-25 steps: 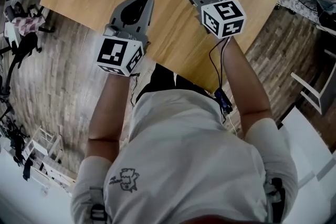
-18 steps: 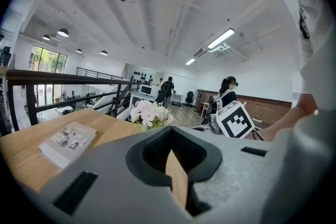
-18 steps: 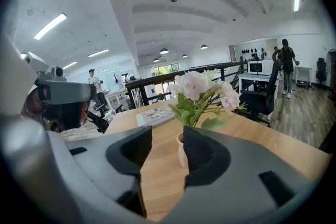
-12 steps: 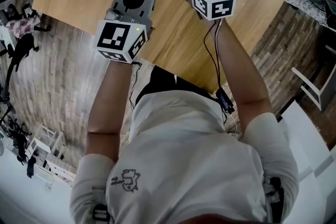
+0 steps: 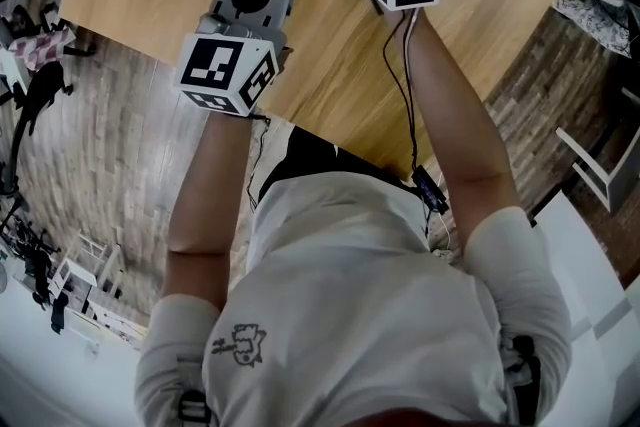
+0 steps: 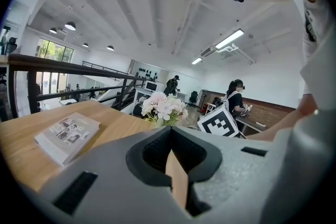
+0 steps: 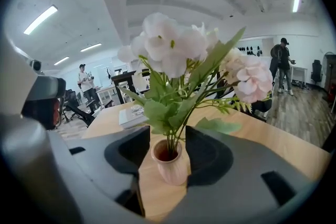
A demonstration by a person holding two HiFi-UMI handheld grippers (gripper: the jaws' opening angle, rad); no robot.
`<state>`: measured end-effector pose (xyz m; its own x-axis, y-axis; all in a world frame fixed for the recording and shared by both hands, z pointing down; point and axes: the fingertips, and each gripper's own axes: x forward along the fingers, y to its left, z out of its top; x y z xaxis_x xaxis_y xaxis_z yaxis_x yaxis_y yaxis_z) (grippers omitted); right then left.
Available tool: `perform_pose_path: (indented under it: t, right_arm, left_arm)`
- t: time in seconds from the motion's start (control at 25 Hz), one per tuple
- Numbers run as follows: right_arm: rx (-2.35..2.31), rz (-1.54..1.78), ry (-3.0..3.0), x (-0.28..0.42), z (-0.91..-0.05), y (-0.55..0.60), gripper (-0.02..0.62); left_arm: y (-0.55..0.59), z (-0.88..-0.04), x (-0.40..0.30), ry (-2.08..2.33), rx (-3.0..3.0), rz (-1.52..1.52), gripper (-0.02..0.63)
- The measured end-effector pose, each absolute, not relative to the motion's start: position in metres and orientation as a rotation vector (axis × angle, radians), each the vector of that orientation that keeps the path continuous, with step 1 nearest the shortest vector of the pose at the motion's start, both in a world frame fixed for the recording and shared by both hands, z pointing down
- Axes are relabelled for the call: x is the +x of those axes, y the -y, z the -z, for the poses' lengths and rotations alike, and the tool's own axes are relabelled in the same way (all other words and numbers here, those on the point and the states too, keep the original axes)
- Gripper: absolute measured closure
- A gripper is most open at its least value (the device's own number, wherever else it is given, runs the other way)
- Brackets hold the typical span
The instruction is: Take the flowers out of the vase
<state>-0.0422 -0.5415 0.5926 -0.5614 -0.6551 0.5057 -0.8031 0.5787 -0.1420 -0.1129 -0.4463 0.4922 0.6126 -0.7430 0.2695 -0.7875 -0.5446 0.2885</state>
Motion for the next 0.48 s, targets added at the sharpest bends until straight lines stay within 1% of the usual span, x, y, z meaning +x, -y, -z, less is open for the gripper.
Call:
perform_pose_path:
  t: [0.16,0.24,0.32,0.48]
  right_arm:
    - [1.192,-0.518,2.400,-0.042,-0.597,0.547,0.379]
    - [1.207,-0.513,2.390,-0.041,-0.598,0.548,0.421]
    - [1.221,-0.496,2.383,-0.038,-0.598,0.548,0.483]
    - [1.238,-0.476,2.391,-0.039,-0.596,0.549,0.527]
  left_arm:
    - [0.442,-0.498,-0.115,1.212,2.441,-0.148,0.601]
    - [0.439,-0.501,-0.116,1.215,2.432,-0.151,0.601]
    - [0.437,-0.503,-0.117,1.219,2.424,-0.154,0.601]
    - [0.438,-0.504,-0.122,1.225,2.419,-0.155,0.601]
